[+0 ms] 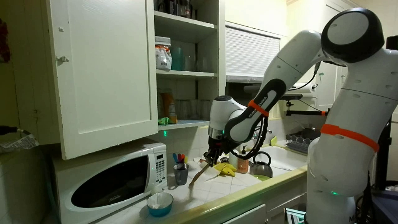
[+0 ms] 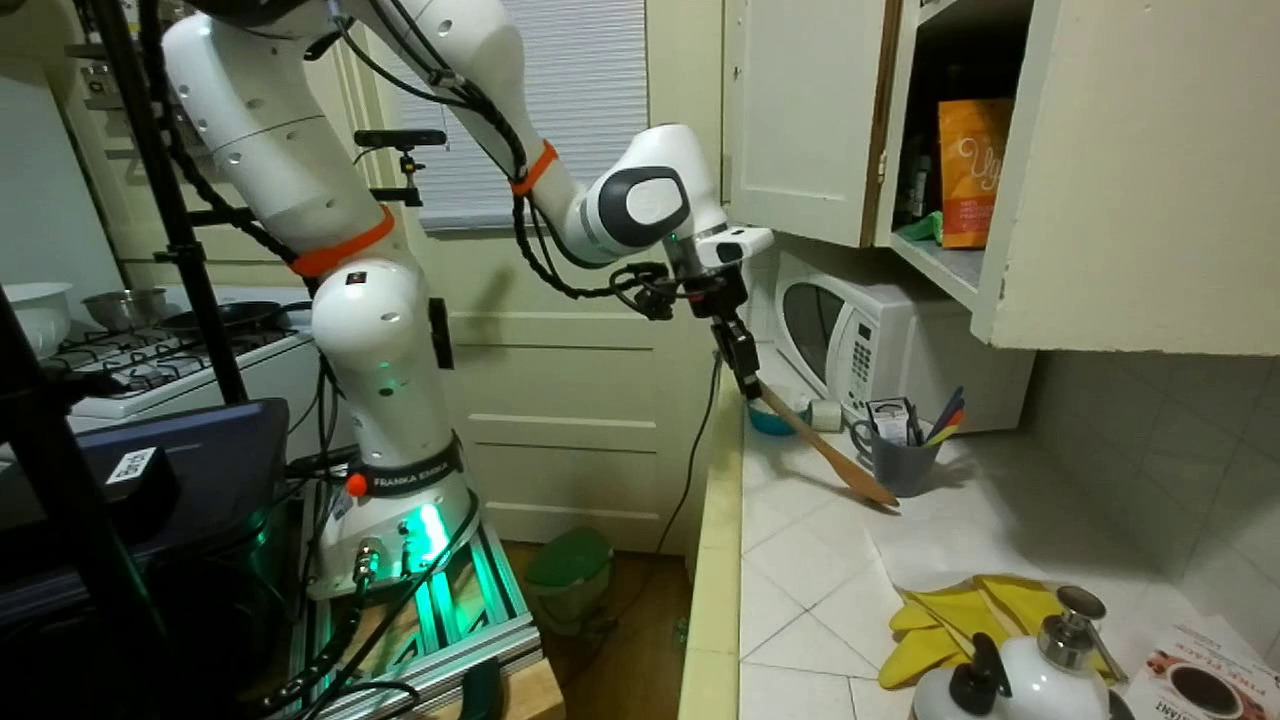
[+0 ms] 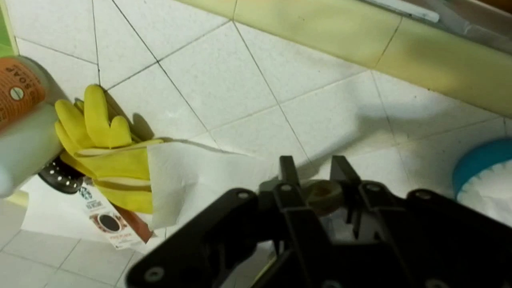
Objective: Pick up the cooking stick and put it on the shelf
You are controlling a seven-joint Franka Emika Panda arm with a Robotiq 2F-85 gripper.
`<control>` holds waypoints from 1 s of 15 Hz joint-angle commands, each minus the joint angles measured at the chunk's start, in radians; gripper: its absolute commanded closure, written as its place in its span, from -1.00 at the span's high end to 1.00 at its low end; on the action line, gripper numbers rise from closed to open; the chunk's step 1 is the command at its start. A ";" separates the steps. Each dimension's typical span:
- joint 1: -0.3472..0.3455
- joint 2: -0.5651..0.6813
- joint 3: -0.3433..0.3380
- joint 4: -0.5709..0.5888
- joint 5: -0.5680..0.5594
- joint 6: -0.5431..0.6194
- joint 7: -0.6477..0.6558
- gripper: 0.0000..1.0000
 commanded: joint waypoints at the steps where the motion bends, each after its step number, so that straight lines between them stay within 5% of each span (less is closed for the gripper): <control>1: 0.016 -0.094 -0.013 -0.035 -0.012 -0.004 -0.002 -0.86; 5: 0.058 -0.109 -0.056 -0.004 -0.022 0.014 0.010 -0.86; 6: 0.025 -0.151 -0.037 -0.069 -0.016 0.017 0.005 -0.86; 10: 0.133 -0.034 -0.147 -0.019 0.108 -0.028 -0.111 -0.86; 15: 0.159 0.058 -0.207 -0.021 0.138 -0.034 -0.182 -0.86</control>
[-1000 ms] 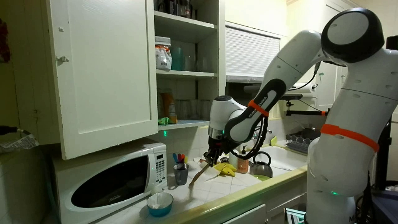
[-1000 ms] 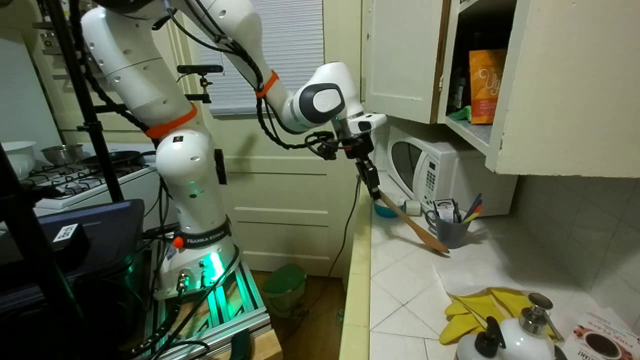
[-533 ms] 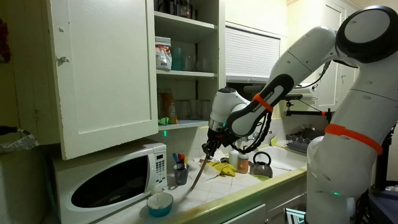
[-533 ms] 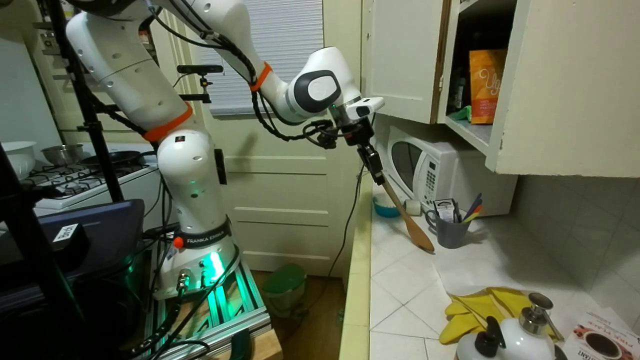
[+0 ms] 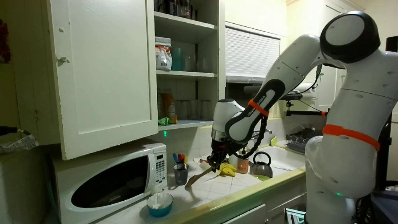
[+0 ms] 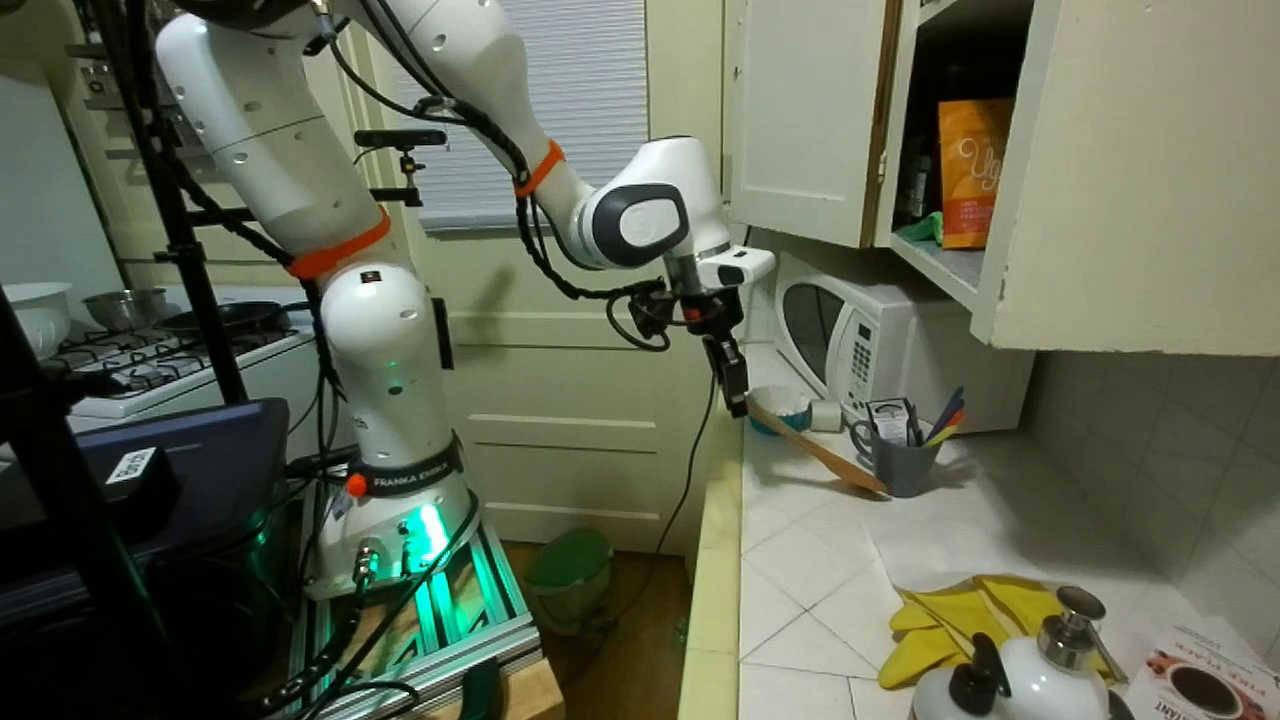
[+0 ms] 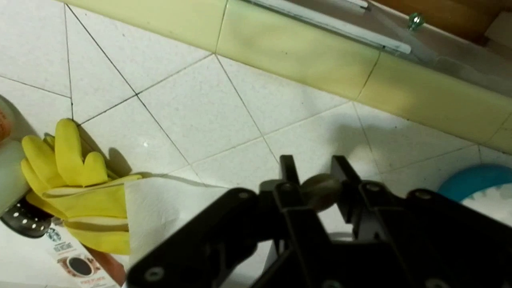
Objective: Pick up the cooking stick and put it on the shelf
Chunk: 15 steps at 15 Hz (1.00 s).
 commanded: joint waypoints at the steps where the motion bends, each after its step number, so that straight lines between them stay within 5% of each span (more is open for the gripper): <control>1: 0.037 0.074 -0.046 0.000 0.055 -0.023 -0.079 -0.86; 2: -0.053 0.118 0.054 0.000 0.170 -0.010 -0.175 -0.86; 7: -0.074 0.309 0.089 0.072 0.418 -0.010 -0.401 -0.86; 13: -0.150 0.535 0.155 0.206 0.467 0.039 -0.420 -0.86; 14: -0.159 0.563 0.170 0.229 0.480 0.038 -0.430 0.05; 15: -0.167 0.590 0.186 0.253 0.488 0.030 -0.435 0.06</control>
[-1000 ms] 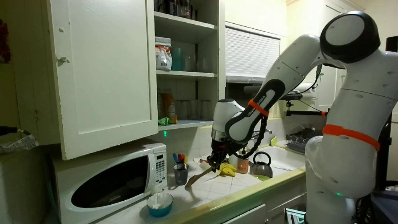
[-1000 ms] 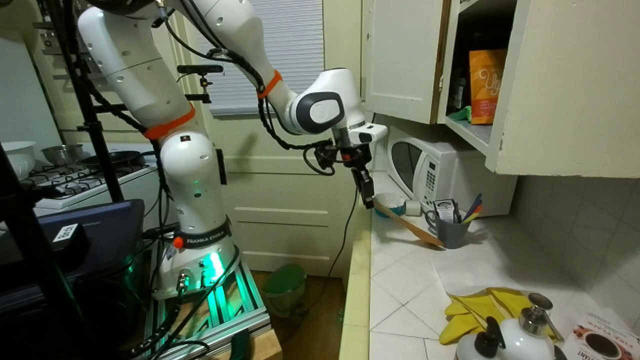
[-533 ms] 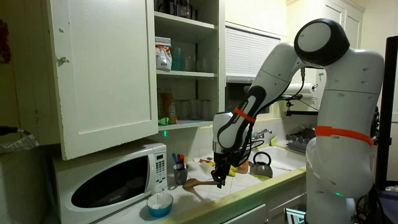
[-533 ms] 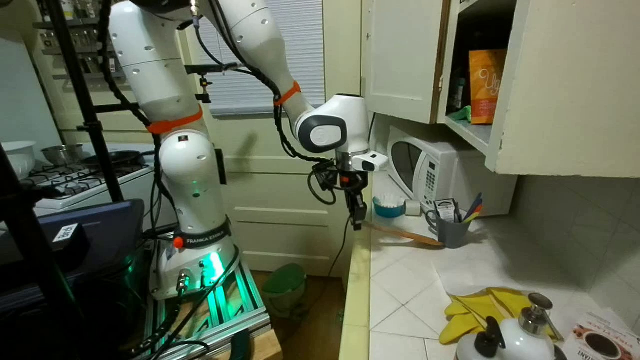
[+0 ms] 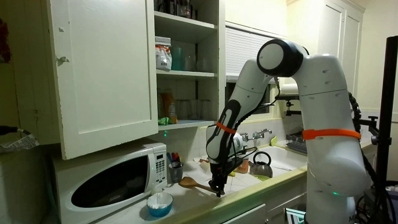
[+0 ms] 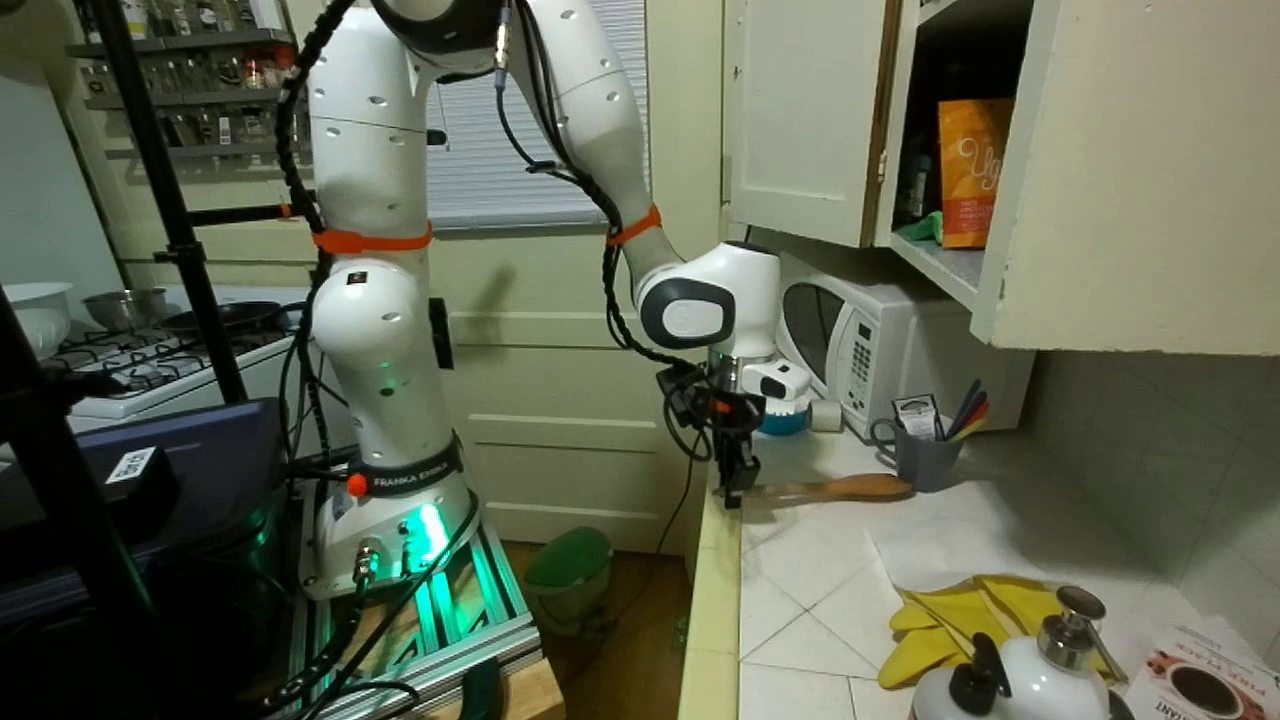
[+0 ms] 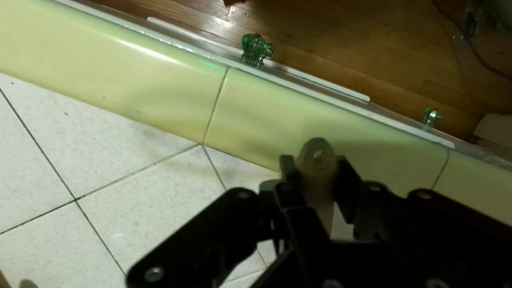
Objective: Pick up the cooking stick and put it on the shelf
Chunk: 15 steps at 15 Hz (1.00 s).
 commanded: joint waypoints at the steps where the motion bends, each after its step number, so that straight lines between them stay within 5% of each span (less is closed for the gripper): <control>1: -0.041 0.125 0.060 0.102 0.056 -0.001 -0.039 0.20; 7: -0.054 0.190 0.085 0.170 0.033 0.006 -0.022 1.00; 9: -0.097 0.182 0.119 0.178 0.087 -0.015 -0.085 0.31; 11: -0.153 0.163 0.164 0.172 0.163 -0.056 -0.176 0.17; 15: -0.177 0.156 0.177 0.168 0.219 -0.086 -0.213 -0.48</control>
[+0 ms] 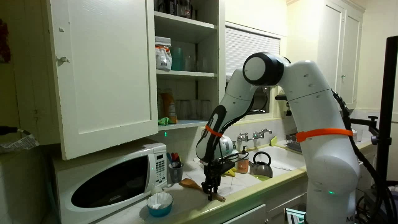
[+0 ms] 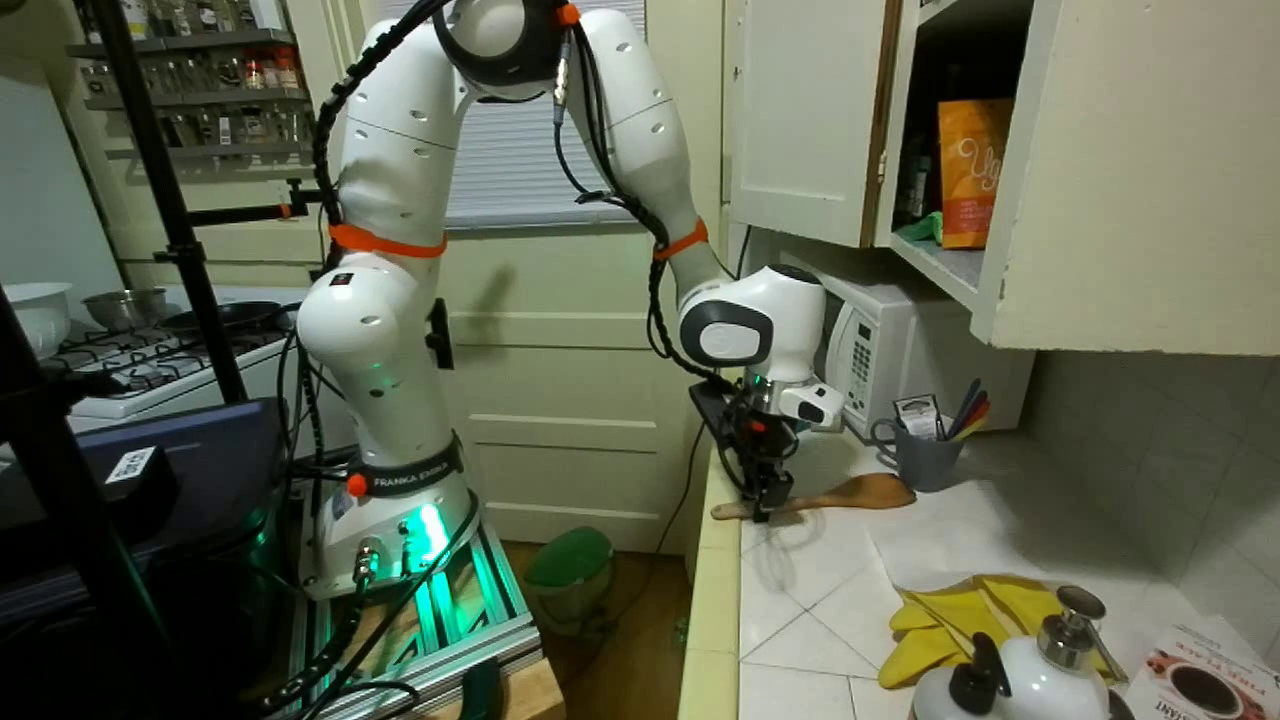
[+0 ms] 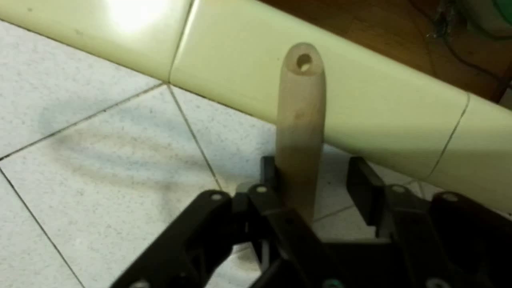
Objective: Pick up the cooking stick and put it on the shelf
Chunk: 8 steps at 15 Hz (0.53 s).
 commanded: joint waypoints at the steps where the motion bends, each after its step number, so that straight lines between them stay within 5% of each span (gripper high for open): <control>1: -0.023 -0.018 0.016 -0.013 0.048 -0.036 -0.036 -0.62; 3: -0.008 -0.048 0.000 -0.041 0.027 -0.018 -0.005 -0.94; 8: 0.067 -0.246 -0.059 -0.228 -0.096 0.030 0.110 -0.87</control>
